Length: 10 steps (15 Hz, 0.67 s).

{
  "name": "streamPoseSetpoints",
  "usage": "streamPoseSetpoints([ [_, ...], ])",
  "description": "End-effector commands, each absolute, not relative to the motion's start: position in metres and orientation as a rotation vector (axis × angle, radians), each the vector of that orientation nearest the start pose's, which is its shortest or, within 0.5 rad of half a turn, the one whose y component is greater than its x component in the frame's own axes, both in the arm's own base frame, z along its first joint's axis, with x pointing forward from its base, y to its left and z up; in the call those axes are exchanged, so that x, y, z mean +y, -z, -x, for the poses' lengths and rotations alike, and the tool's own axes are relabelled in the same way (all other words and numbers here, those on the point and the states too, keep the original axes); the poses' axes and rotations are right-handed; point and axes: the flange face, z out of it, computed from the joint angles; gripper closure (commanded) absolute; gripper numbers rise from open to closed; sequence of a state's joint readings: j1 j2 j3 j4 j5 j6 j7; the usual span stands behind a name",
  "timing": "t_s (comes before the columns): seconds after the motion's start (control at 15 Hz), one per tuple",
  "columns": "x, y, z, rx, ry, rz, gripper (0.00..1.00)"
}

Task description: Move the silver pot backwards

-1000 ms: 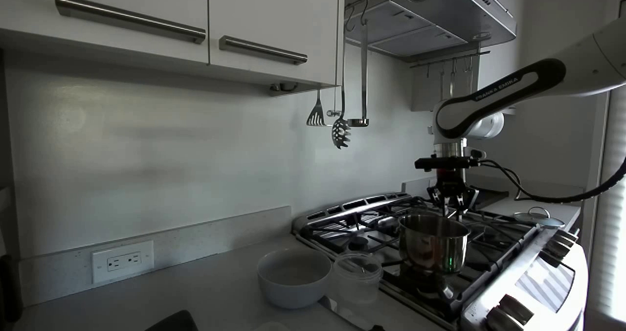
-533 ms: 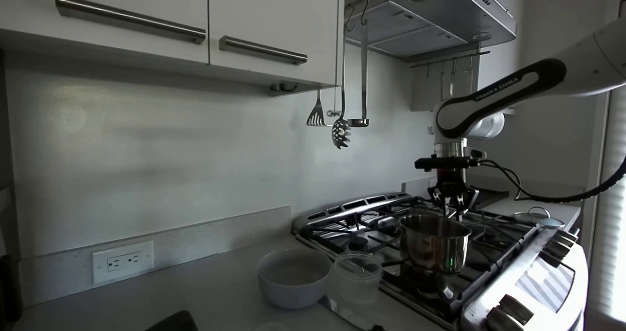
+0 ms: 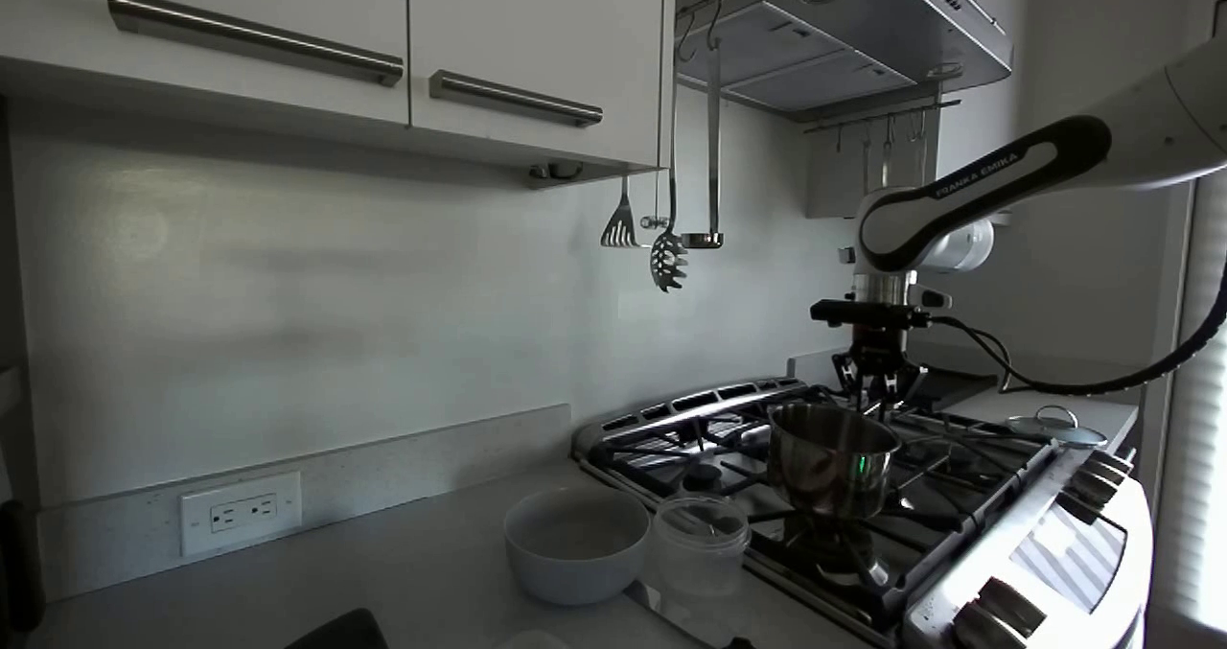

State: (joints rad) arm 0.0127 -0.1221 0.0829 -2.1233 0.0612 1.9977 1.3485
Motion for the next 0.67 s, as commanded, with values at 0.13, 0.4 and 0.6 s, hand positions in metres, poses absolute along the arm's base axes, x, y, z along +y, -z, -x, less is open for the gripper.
streamPoseSetpoints([
  [0.13,0.048,-0.465,-0.526,1.806,0.013,2.415,0.92],
  [0.4,0.044,-0.466,-0.537,1.741,0.012,2.379,0.92],
  [0.6,0.040,-0.464,-0.548,1.693,-0.017,2.418,0.92],
])
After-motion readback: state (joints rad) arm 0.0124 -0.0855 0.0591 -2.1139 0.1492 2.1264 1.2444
